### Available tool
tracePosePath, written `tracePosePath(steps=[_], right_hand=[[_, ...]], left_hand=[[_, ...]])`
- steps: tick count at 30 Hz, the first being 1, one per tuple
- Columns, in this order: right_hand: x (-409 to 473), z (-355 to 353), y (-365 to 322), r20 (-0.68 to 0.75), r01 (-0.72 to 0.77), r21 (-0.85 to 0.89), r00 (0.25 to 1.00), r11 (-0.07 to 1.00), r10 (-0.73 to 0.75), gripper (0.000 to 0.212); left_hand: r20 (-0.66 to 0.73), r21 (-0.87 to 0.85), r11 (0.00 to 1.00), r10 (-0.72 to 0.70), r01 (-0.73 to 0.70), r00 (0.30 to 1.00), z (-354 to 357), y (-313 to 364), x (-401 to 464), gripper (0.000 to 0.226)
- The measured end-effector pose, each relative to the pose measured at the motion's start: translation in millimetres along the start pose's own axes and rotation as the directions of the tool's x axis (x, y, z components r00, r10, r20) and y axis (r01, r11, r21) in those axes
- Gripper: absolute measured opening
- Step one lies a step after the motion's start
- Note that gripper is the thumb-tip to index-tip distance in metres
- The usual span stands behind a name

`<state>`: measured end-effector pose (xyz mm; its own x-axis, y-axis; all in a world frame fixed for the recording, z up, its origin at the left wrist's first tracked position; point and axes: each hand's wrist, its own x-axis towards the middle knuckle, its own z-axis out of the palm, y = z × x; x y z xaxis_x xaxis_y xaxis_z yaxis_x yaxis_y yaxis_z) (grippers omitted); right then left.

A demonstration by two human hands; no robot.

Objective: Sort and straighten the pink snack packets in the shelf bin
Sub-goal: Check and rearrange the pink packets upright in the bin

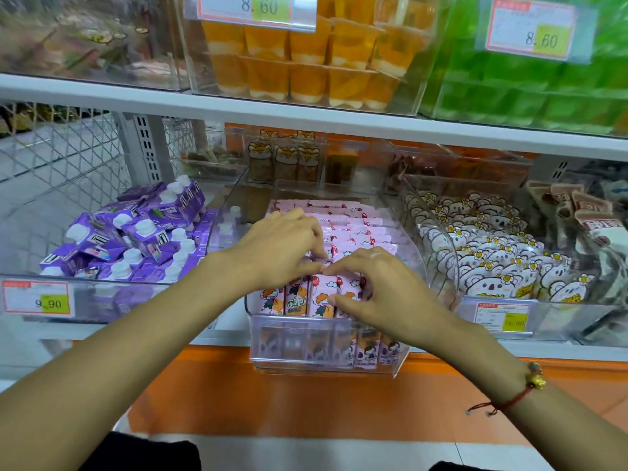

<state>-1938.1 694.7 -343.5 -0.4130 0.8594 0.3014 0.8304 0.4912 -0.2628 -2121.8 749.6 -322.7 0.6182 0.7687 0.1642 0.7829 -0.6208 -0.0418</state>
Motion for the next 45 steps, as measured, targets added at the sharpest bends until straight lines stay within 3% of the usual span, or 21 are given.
tracePosePath(steps=[3, 6, 8, 12, 14, 18, 21, 23, 26, 29, 31, 33, 36, 38, 41, 43, 45], right_hand=[[-1, -3, -3, 0.003, -0.006, -0.027, 1.0, 1.0, 0.006, 0.04], [-4, -9, -7, -0.052, 0.014, -0.097, 0.998, 0.995, -0.019, 0.035], [-5, -14, -10, -0.112, 0.002, -0.117, 0.994, 0.993, -0.015, 0.03], [-7, -12, -10, -0.055, -0.022, -0.194, 0.998, 0.981, 0.012, 0.034], [-9, -8, -8, 0.022, -0.001, -0.266, 1.0, 0.964, 0.007, 0.036], [-8, -6, -6, 0.021, 0.002, -0.287, 1.0, 0.958, 0.005, 0.037], [-7, -7, -4, 0.017, -0.006, -0.279, 1.0, 0.96, 0.011, 0.037], [-7, -8, -3, 0.02, -0.011, -0.263, 1.0, 0.965, 0.017, 0.037], [-6, -13, -5, -0.031, -0.014, -0.216, 0.999, 0.976, 0.007, 0.033], [-5, -22, -12, -0.225, -0.092, 0.092, 0.968, 0.992, 0.111, 0.031], [-3, -28, -20, -0.215, -0.095, 0.432, 0.955, 0.897, 0.205, 0.03], [-2, -30, -28, -0.089, -0.11, 0.652, 0.971, 0.75, 0.221, 0.031], [0, -27, -31, -0.012, -0.148, 0.723, 0.974, 0.675, 0.227, 0.03], [2, -25, -28, 0.05, -0.225, 0.811, 0.946, 0.54, 0.32, 0.031], [1, -25, -21, 0.195, -0.294, 0.935, 0.894, 0.199, 0.404, 0.025], [1, -26, -20, 0.213, -0.279, 0.955, 0.886, 0.104, 0.413, 0.019], [1, -25, -21, 0.219, -0.271, 0.96, 0.888, 0.075, 0.405, 0.023]], left_hand=[[-0.015, 0.06, 0.998, 0.011, -0.01, 1.0, -1, 2, -2, 0.034], [-0.251, -0.008, 1.0, -0.005, 0.003, 0.968, 0, 5, -14, 0.029], [-0.322, -0.066, 0.997, 0.013, -0.036, 0.946, -1, 8, -22, 0.024], [-0.106, 0.026, 0.999, 0.045, -0.043, 0.993, 4, 11, -27, 0.047], [-0.084, 0.028, 0.998, 0.053, -0.051, 0.995, 6, 11, -29, 0.05], [-0.101, -0.116, 0.988, 0.089, -0.101, 0.991, 0, 12, -38, 0.04], [-0.049, -0.289, 0.956, 0.036, -0.049, 0.998, -5, 14, -47, 0.038], [-0.091, -0.5, 0.866, -0.053, 0.0, 0.994, -12, 15, -52, 0.038], [-0.308, -0.735, 0.675, -0.241, -0.069, 0.92, -25, 15, -51, 0.034], [-0.4, -0.86, 0.476, -0.406, -0.183, 0.822, -32, 18, -47, 0.024], [-0.386, -0.896, 0.397, -0.468, -0.201, 0.795, -32, 22, -46, 0.024], [-0.336, -0.929, 0.317, -0.516, -0.189, 0.788, -27, 27, -45, 0.025], [-0.205, -0.979, 0.118, -0.58, -0.167, 0.788, -20, 34, -42, 0.033], [-0.16, -0.986, 0.065, -0.595, -0.152, 0.787, -17, 36, -42, 0.038], [-0.217, -0.972, 0.197, -0.567, -0.124, 0.795, -14, 38, -43, 0.032], [-0.25, -0.947, 0.306, -0.514, -0.097, 0.82, -12, 42, -42, 0.029], [-0.25, -0.933, 0.349, -0.459, -0.086, 0.853, -8, 47, -42, 0.031]])
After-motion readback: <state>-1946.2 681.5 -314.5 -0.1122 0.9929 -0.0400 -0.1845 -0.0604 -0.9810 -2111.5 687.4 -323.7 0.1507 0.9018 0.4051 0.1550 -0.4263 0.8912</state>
